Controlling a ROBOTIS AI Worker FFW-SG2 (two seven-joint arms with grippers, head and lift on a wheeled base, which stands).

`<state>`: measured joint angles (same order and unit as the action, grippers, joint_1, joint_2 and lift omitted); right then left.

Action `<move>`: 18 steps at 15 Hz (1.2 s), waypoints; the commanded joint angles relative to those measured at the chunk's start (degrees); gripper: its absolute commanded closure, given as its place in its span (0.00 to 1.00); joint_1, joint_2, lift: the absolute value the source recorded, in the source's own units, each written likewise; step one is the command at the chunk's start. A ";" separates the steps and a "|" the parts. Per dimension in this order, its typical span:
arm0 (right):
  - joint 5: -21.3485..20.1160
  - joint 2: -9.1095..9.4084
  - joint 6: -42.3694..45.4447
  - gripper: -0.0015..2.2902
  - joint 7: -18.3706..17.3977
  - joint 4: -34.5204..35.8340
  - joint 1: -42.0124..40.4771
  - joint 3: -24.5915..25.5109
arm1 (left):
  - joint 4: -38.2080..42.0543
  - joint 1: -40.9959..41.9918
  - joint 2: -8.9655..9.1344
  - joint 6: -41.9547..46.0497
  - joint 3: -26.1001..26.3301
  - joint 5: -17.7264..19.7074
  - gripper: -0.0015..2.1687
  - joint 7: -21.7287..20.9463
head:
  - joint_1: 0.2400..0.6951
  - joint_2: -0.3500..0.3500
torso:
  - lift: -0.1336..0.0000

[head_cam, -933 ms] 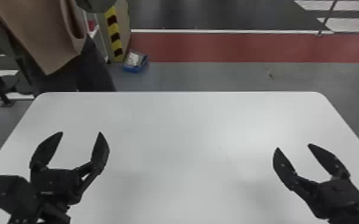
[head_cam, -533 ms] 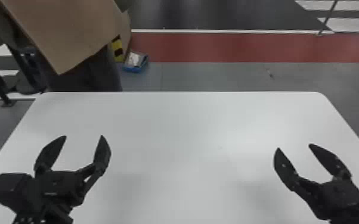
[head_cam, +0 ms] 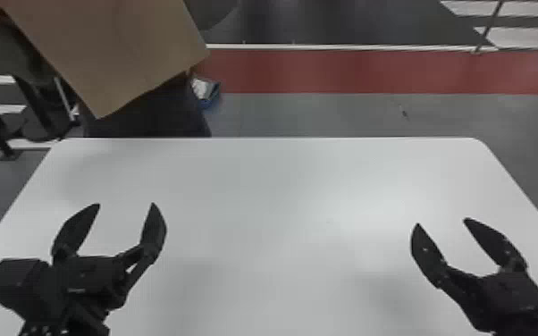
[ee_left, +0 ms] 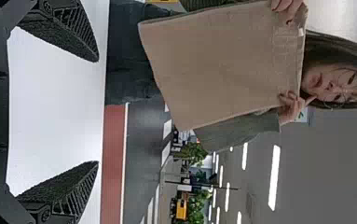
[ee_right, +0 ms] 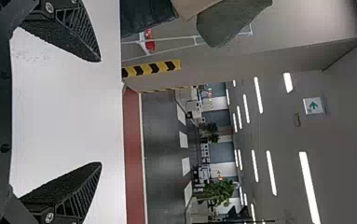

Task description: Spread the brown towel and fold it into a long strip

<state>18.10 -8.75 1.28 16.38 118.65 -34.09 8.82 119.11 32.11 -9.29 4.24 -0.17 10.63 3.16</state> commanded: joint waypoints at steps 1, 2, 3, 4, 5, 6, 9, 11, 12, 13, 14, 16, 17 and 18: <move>0.00 0.05 -0.01 0.04 0.06 0.09 -0.01 0.15 | -0.02 -0.03 0.06 0.19 0.17 0.00 0.05 0.00 | 1.00 0.48 | 0.08; 0.00 0.05 -0.01 0.04 -0.03 0.00 -0.01 0.15 | -0.02 -0.03 0.06 0.36 0.17 -0.09 0.05 0.00 | 1.00 0.48 | 0.08; 0.00 0.05 -0.01 0.04 -0.03 0.00 -0.01 0.15 | -0.02 -0.03 0.06 0.36 0.17 -0.09 0.05 0.00 | 1.00 0.48 | 0.08; 0.00 0.05 -0.01 0.04 0.06 0.00 -0.01 0.15 | -0.02 -0.03 -0.03 0.36 0.17 -0.09 0.05 0.00 | 1.00 0.48 | 0.08; 0.00 0.14 -0.01 0.04 0.06 0.00 -0.01 0.15 | -0.02 -0.03 -0.03 0.54 0.17 -0.09 0.05 0.00 | 1.00 0.48 | 0.08; 0.00 0.14 -0.01 0.04 0.06 0.00 -0.01 0.15 | -0.19 -0.03 -0.03 2.12 0.17 -0.09 0.05 -0.09 | 1.00 0.48 | 0.08; 0.00 0.23 -0.19 0.04 0.06 -0.17 -0.01 0.15 | -0.72 -0.03 -0.03 2.82 0.26 -0.09 0.05 -0.61 | 1.00 0.48 | 0.08; 0.00 0.32 -0.19 0.04 0.06 -0.35 -0.01 0.15 | -1.07 -0.21 -0.03 2.82 0.26 -0.17 0.05 -0.53 | 1.00 0.48 | 0.08; 0.00 0.32 -0.19 0.04 0.06 -0.35 -0.01 0.15 | -1.16 -0.21 -0.12 2.82 0.26 -0.17 0.05 -0.61 | 1.00 0.48 | 0.08; 0.00 0.32 -0.19 0.04 0.06 -0.35 -0.01 0.23 | -1.25 -0.21 -0.12 2.82 0.26 -0.17 0.05 -0.79 | 1.00 0.48 | 0.08; 0.00 0.32 -0.19 0.04 0.06 -0.44 -0.01 0.23 | -1.25 -0.21 -0.21 2.82 0.26 -0.17 0.05 -0.79 | 1.00 0.48 | 0.08; 0.00 0.32 -0.37 0.04 0.06 -0.35 -0.01 0.23 | -1.16 -0.21 -0.29 2.82 0.26 -0.17 0.04 -0.88 | 1.00 0.47 | 0.08; 0.00 0.32 -0.37 0.04 0.06 -0.35 -0.01 0.23 | -1.16 -0.21 -0.29 2.82 0.26 -0.17 0.04 -0.97 | 1.00 0.47 | 0.08; 0.00 0.23 -0.37 0.04 0.06 -0.35 -0.01 0.23 | -1.16 -0.21 -0.38 2.82 0.26 -0.17 0.04 -1.05 | 1.00 0.47 | 0.08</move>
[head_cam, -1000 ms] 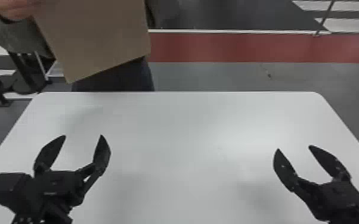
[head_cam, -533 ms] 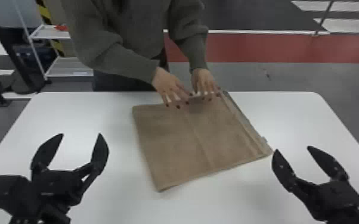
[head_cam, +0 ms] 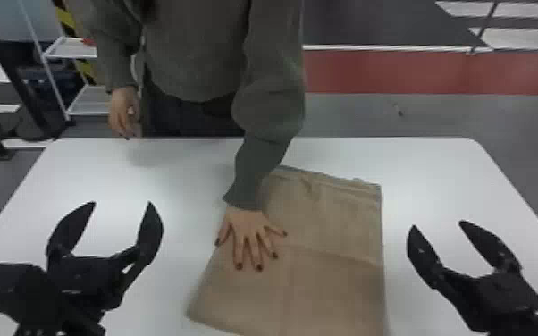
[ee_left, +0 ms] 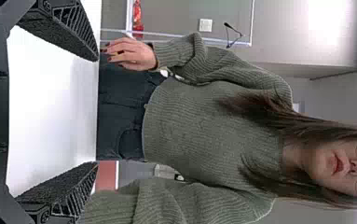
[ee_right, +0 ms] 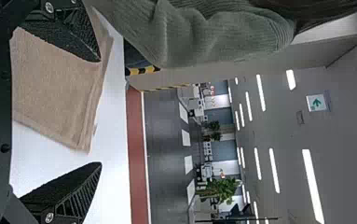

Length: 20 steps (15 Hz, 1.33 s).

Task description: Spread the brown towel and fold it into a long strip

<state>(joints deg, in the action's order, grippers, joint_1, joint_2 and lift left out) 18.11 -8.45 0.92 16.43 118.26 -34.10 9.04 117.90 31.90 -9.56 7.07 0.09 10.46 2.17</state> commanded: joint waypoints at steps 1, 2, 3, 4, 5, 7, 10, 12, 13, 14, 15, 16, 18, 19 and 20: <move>0.00 -0.08 0.00 0.04 0.00 0.04 0.00 0.02 | 0.05 0.00 -0.11 0.00 0.00 0.00 0.04 -0.14 | 1.00 0.47 | 0.08; 0.00 -0.08 0.00 0.04 0.00 0.04 0.00 0.02 | 0.05 0.00 -0.11 0.00 0.00 -0.09 0.04 -0.23 | 1.00 0.47 | 0.08; 0.00 -0.08 0.00 0.04 0.00 0.04 0.00 0.02 | -0.04 0.00 -0.11 0.00 0.00 -0.17 0.04 -0.41 | 1.00 0.47 | 0.08; 0.00 -0.08 0.00 0.04 0.00 0.04 0.00 0.02 | -0.04 0.00 -0.11 0.00 0.00 -0.53 0.04 -0.50 | 1.00 0.47 | 0.08; 0.00 -0.08 0.17 0.04 0.00 -0.05 0.00 0.02 | -0.04 0.00 -0.02 0.00 0.00 -0.53 0.04 -0.58 | 1.00 0.47 | 0.08; 0.00 -0.08 0.52 0.04 0.00 -0.31 0.09 0.02 | -0.04 0.00 -0.02 -0.18 0.09 -0.53 0.04 -0.76 | 1.00 0.47 | 0.08; 0.00 -0.08 0.52 0.04 0.00 -0.84 0.35 0.02 | -0.13 -0.17 -0.02 -0.35 0.09 -0.53 0.04 -1.20 | 1.00 0.46 | 0.08; 0.00 -0.08 0.70 0.04 0.00 -1.10 0.61 0.02 | -0.57 -0.44 -0.02 -0.70 0.09 -0.53 0.04 -1.46 | 1.00 0.46 | 0.08; 0.00 -0.08 0.52 0.04 0.00 -1.46 0.79 0.02 | -1.09 -0.88 0.07 -1.23 0.09 -0.53 0.04 -2.17 | 1.00 0.46 | 0.08; 0.00 -0.08 0.70 0.04 0.00 -1.98 1.05 0.02 | -1.71 -1.67 0.07 -2.64 0.00 -0.53 0.04 -2.78 | 1.00 0.46 | 0.08; 0.00 -0.08 0.88 0.04 0.00 -2.69 1.32 0.02 | -2.59 -3.07 0.15 -5.80 0.00 -0.53 0.05 -3.48 | 1.00 0.45 | 0.08; 0.00 -0.08 1.40 0.04 0.00 -3.39 1.40 0.02 | -3.73 -4.74 0.15 -8.09 0.09 -0.53 0.05 -4.63 | 1.00 0.45 | 0.08; 0.00 -0.08 1.93 0.04 0.00 -4.09 1.49 0.10 | -8.48 -9.40 0.07 -8.44 1.23 -0.35 0.07 -7.88 | 1.00 0.43 | 0.08; 0.00 -0.08 2.11 0.04 0.00 -4.27 1.49 0.19 | -11.11 -12.39 0.07 -9.14 2.02 -0.26 0.10 -8.67 | 1.00 0.42 | 0.08; 0.00 0.01 2.11 0.04 0.00 -4.36 1.32 0.45 | -14.10 -15.47 0.07 -10.02 3.08 0.00 0.10 -9.46 | 1.00 0.41 | 0.08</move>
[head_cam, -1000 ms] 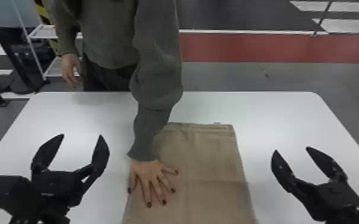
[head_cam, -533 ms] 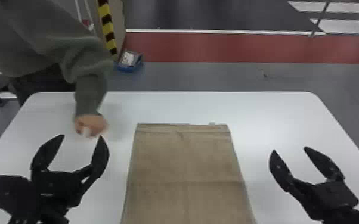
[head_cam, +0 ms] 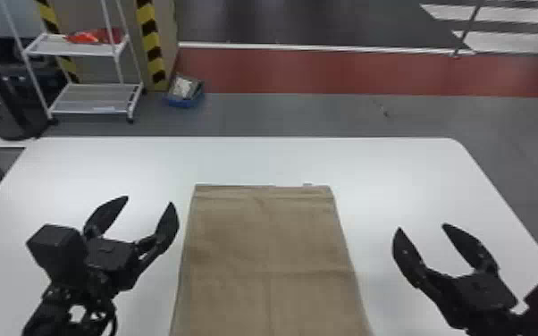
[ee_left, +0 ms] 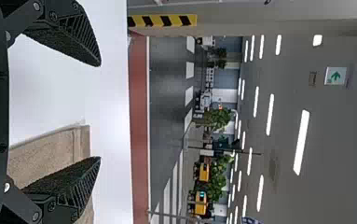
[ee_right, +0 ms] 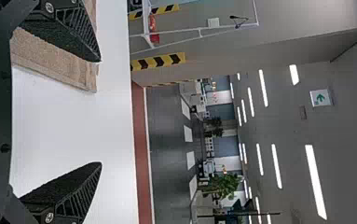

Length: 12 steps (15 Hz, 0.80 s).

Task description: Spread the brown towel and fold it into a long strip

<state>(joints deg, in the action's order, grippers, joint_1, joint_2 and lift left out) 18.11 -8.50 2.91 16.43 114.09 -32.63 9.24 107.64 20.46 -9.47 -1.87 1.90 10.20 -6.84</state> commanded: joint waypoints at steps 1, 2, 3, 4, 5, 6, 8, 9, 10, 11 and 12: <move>0.00 0.15 0.29 0.04 0.00 -0.18 -0.33 0.34 | -6.30 -6.66 0.15 -1.26 1.88 0.53 0.10 -1.42 | 1.00 0.40 | 0.08; 0.00 0.15 1.00 0.04 0.09 -0.18 -0.59 0.51 | -9.29 -9.74 0.15 -1.26 3.02 1.40 0.10 -1.60 | 1.00 0.38 | 0.08; 0.00 0.15 1.17 0.04 0.09 -0.36 -0.68 0.60 | -12.45 -12.99 0.15 -1.78 4.34 1.67 0.10 -1.60 | 1.00 0.36 | 0.08; 0.00 0.15 2.05 0.04 0.09 -0.80 -0.77 0.69 | -15.18 -15.45 0.15 -2.84 5.22 1.67 0.10 -1.60 | 1.00 0.35 | 0.08; 0.00 0.15 2.40 0.04 0.18 -1.06 -0.86 0.87 | -18.17 -17.91 0.24 -3.19 6.10 1.84 0.14 -1.77 | 1.00 0.34 | 0.08; 0.00 0.15 3.11 0.04 0.18 -1.33 -0.95 0.87 | -20.54 -19.50 0.32 -3.89 6.36 2.11 0.17 -2.48 | 1.00 0.33 | 0.08; 0.00 0.15 3.81 0.04 0.18 -1.59 -1.12 0.95 | -23.09 -20.64 0.50 -5.12 6.45 2.20 0.17 -4.32 | 1.00 0.31 | 0.08; 0.09 0.15 4.16 0.04 0.18 -1.85 -1.12 0.95 | -24.14 -20.90 0.50 -5.12 6.45 2.28 0.17 -5.47 | 1.00 0.30 | 0.08; 0.09 0.15 3.98 0.04 0.18 -1.85 -1.12 0.95 | -24.41 -20.90 0.50 -5.47 6.45 2.72 0.17 -6.43 | 1.00 0.30 | 0.08; 0.09 0.15 3.98 0.04 0.18 -1.85 -0.95 0.87 | -24.93 -20.90 0.50 -5.83 6.36 3.07 0.17 -7.14 | 1.00 0.29 | 0.08; 0.09 0.15 3.98 0.04 0.27 -1.85 -0.77 0.87 | -25.20 -20.90 0.50 -5.83 6.45 2.99 0.17 -7.14 | 1.00 0.29 | 0.08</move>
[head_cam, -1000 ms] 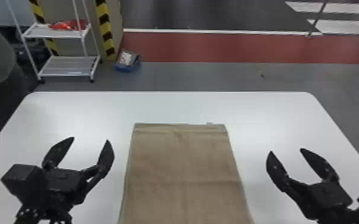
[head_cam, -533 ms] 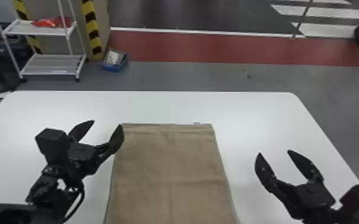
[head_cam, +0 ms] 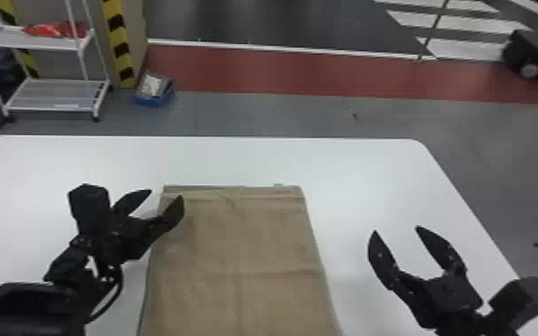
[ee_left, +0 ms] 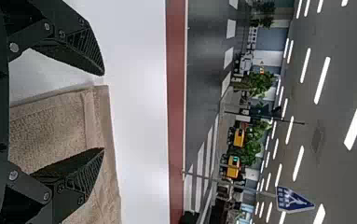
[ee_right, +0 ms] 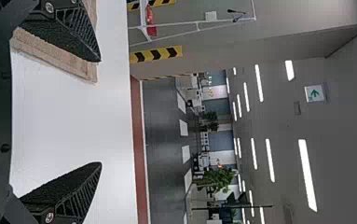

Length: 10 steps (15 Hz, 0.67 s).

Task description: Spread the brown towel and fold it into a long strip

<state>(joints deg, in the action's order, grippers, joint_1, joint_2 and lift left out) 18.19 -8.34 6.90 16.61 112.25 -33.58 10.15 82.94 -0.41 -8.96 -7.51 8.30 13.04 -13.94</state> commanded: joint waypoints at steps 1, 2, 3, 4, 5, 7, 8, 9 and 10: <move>0.00 -0.10 -0.01 0.04 0.00 -0.01 0.27 -0.04 | -0.59 -0.03 0.00 -0.36 0.05 0.14 0.17 -0.03 | 1.00 0.29 | 0.08; 0.00 -0.10 0.16 0.04 0.08 -0.01 0.18 -0.04 | -0.67 -0.03 0.00 -0.54 0.05 0.06 0.17 0.06 | 1.00 0.29 | 0.08; 0.00 -0.10 0.34 0.04 0.08 0.07 0.18 -0.04 | -0.85 -0.12 0.00 -0.36 0.14 0.06 0.17 0.06 | 1.00 0.29 | 0.08; 0.00 -0.10 0.34 0.04 0.00 0.07 0.09 -0.04 | -1.11 -0.56 0.00 -0.54 0.58 0.06 0.17 0.06 | 1.00 0.29 | 0.08; 0.09 -0.10 0.34 0.04 0.08 0.16 0.00 -0.04 | -1.82 -1.26 0.09 -2.12 0.84 0.06 0.20 -0.03 | 1.00 0.29 | 0.08; 0.36 -0.10 1.40 0.04 0.00 0.16 -0.17 -0.04 | -2.61 -2.14 0.35 -2.65 1.46 -0.12 0.23 0.06 | 1.00 0.28 | 0.08; 0.36 -0.18 1.40 0.04 0.00 0.16 -0.17 0.05 | -2.78 -2.32 0.44 -2.65 1.55 -0.12 0.23 0.06 | 1.00 0.27 | 0.08; 0.44 -0.18 1.40 0.04 0.08 0.07 -0.17 0.05 | -3.13 -2.40 0.44 -2.65 1.55 -0.21 0.24 0.06 | 1.00 0.27 | 0.08; 0.62 -0.18 1.75 0.04 0.00 0.07 -0.17 0.05 | -3.13 -2.40 0.44 -2.65 1.46 -0.12 0.24 0.14 | 1.00 0.27 | 0.08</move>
<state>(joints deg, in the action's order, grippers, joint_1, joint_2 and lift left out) 18.60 -8.49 8.30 16.65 112.41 -33.74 10.19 80.03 -2.71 -8.54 -10.14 9.80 12.87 -13.86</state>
